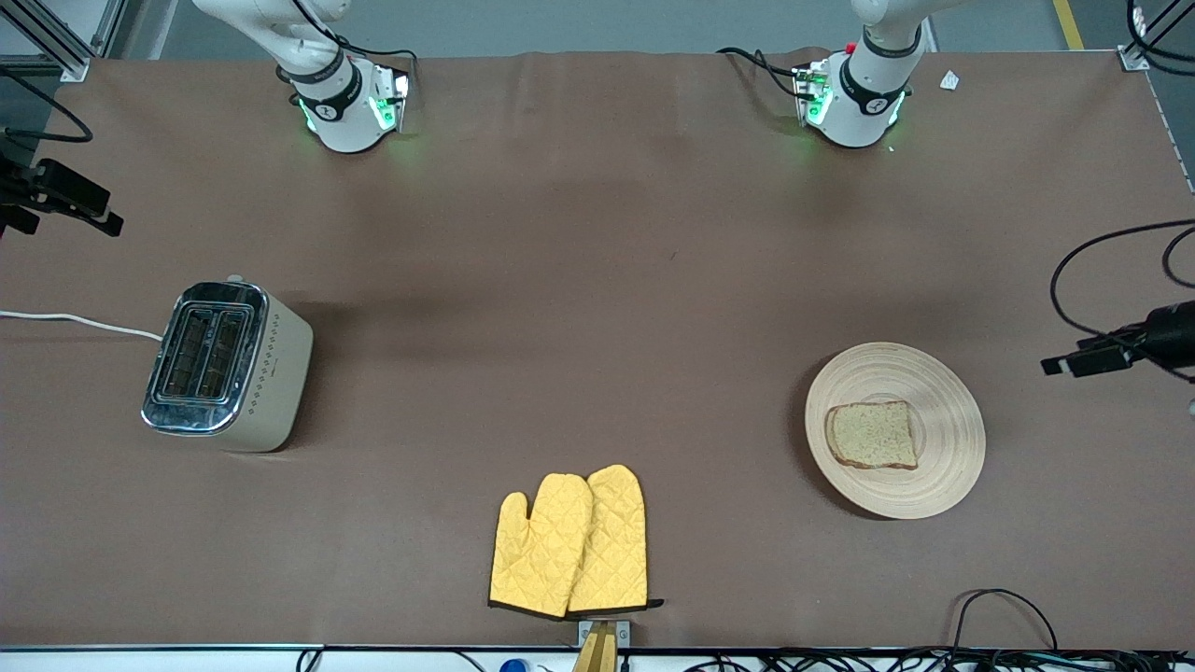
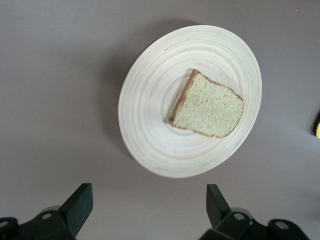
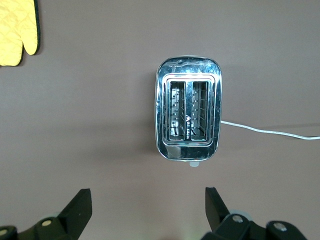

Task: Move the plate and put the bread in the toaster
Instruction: 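Reach the left gripper toward the rim of the wooden plate, then grip the plate rim with the left gripper and slide it toward the toaster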

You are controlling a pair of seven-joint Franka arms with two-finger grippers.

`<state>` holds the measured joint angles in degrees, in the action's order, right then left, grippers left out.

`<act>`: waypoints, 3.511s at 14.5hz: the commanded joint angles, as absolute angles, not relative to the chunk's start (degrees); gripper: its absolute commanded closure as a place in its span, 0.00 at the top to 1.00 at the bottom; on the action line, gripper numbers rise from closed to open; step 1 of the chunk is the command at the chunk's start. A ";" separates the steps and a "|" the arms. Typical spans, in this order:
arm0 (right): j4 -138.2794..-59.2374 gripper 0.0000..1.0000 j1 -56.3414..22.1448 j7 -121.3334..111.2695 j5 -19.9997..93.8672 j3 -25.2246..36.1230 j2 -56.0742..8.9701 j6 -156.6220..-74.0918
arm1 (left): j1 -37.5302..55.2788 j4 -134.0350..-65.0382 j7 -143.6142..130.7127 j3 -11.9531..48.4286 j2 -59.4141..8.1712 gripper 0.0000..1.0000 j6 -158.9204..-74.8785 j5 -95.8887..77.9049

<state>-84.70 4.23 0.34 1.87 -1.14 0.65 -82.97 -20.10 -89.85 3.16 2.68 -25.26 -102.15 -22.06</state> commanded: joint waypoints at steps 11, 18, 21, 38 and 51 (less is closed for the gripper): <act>-85.17 1.00 4.83 -0.09 2.64 -1.58 0.79 -83.41 | -25.93 -86.22 23.90 3.08 -44.29 0.79 -106.52 -38.84; -85.17 1.00 4.83 0.00 2.64 -1.58 0.70 -83.32 | -25.40 -85.87 24.96 3.34 -46.75 0.70 -108.19 -40.34; -85.17 1.00 4.83 -0.09 2.64 -1.58 0.79 -83.41 | -25.22 -84.03 24.61 3.60 -48.68 0.55 -108.19 -41.13; -85.08 1.00 4.75 -0.09 2.64 -1.50 0.70 -83.41 | -23.30 -84.90 23.91 23.36 -47.81 0.00 -103.45 -42.36; -85.17 1.00 4.83 -0.09 2.64 -1.50 0.70 -83.41 | 4.90 -88.77 24.08 25.49 -48.86 0.00 -124.52 -62.47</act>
<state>-84.76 4.23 0.34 1.90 -1.19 0.50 -82.99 2.74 -88.69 23.48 25.25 -48.97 -122.58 -58.54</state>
